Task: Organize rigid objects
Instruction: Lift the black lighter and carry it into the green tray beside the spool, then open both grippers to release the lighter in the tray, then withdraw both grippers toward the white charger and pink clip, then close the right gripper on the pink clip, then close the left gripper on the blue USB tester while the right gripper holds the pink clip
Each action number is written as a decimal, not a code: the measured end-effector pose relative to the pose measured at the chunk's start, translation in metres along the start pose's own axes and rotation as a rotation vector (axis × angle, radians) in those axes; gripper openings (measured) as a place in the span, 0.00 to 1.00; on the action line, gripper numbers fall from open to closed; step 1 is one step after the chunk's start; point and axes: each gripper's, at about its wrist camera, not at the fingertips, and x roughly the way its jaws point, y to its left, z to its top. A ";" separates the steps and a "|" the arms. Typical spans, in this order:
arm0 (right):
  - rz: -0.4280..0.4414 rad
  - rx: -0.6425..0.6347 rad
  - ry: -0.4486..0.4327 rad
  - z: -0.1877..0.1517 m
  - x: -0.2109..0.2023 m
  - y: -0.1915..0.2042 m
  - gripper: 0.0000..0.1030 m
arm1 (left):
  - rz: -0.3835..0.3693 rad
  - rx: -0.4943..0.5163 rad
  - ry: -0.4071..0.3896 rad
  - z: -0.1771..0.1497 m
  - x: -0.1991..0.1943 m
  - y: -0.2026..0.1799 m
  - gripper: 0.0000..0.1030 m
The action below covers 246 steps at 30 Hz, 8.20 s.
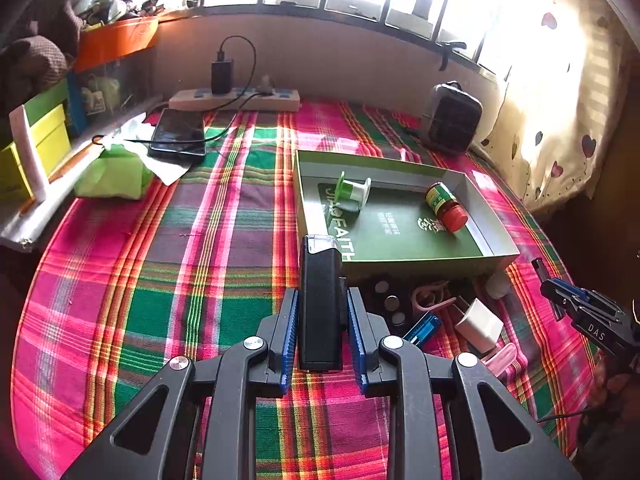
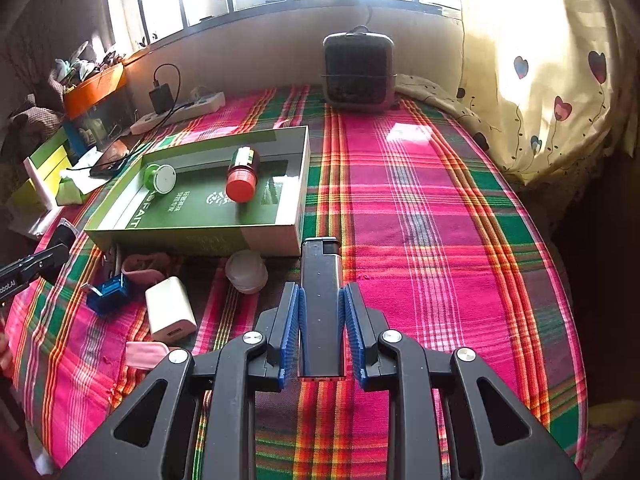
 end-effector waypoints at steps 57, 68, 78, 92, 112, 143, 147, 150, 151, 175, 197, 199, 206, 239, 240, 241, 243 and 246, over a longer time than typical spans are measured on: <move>0.037 -0.120 0.116 0.105 0.117 0.051 0.24 | -0.020 0.052 0.121 0.066 0.105 -0.025 0.22; 0.013 -0.166 0.113 0.102 0.123 0.058 0.24 | -0.009 0.056 0.122 0.066 0.109 -0.026 0.22; 0.018 -0.185 0.111 0.098 0.126 0.062 0.24 | 0.000 0.063 0.125 0.067 0.110 -0.026 0.22; 0.021 -0.179 0.094 0.098 0.122 0.061 0.24 | -0.009 0.054 0.123 0.067 0.110 -0.027 0.27; 0.033 -0.135 0.043 0.092 0.092 0.054 0.37 | -0.032 0.051 0.068 0.060 0.078 -0.031 0.36; 0.118 0.013 0.027 -0.020 -0.004 0.089 0.57 | -0.130 0.025 0.038 -0.023 -0.003 0.002 0.36; 0.109 0.052 0.043 -0.028 0.000 0.095 0.58 | -0.142 0.028 0.044 -0.030 -0.006 0.004 0.36; 0.096 0.082 0.053 -0.030 0.004 0.097 0.58 | -0.148 0.023 0.048 -0.032 -0.007 0.006 0.36; 0.086 0.086 0.062 -0.031 0.006 0.098 0.58 | -0.150 0.022 0.049 -0.033 -0.007 0.006 0.36; -0.055 0.032 0.082 -0.042 0.006 0.074 0.58 | -0.239 0.110 0.104 -0.033 0.015 -0.026 0.37; 0.004 -0.008 0.060 -0.033 0.009 0.044 0.20 | -0.240 0.140 0.152 -0.035 0.034 -0.062 0.41; 0.010 -0.015 0.060 -0.033 0.009 0.041 0.20 | -0.236 0.143 0.154 -0.035 0.036 -0.064 0.41; 0.011 -0.043 0.062 -0.032 0.010 0.037 0.20 | -0.212 0.151 0.142 -0.031 0.042 -0.070 0.41; 0.024 -0.071 0.064 -0.028 0.014 0.037 0.20 | -0.123 0.223 0.105 -0.031 0.047 -0.079 0.15; 0.024 -0.071 0.064 -0.028 0.014 0.037 0.20 | -0.123 0.221 0.105 -0.031 0.047 -0.079 0.15; 0.023 -0.072 0.064 -0.028 0.014 0.037 0.20 | -0.123 0.222 0.105 -0.031 0.047 -0.079 0.15; 0.023 -0.071 0.063 -0.029 0.014 0.037 0.20 | -0.123 0.220 0.105 -0.030 0.047 -0.079 0.15; 0.022 -0.072 0.063 -0.029 0.014 0.037 0.20 | -0.124 0.219 0.104 -0.031 0.047 -0.079 0.15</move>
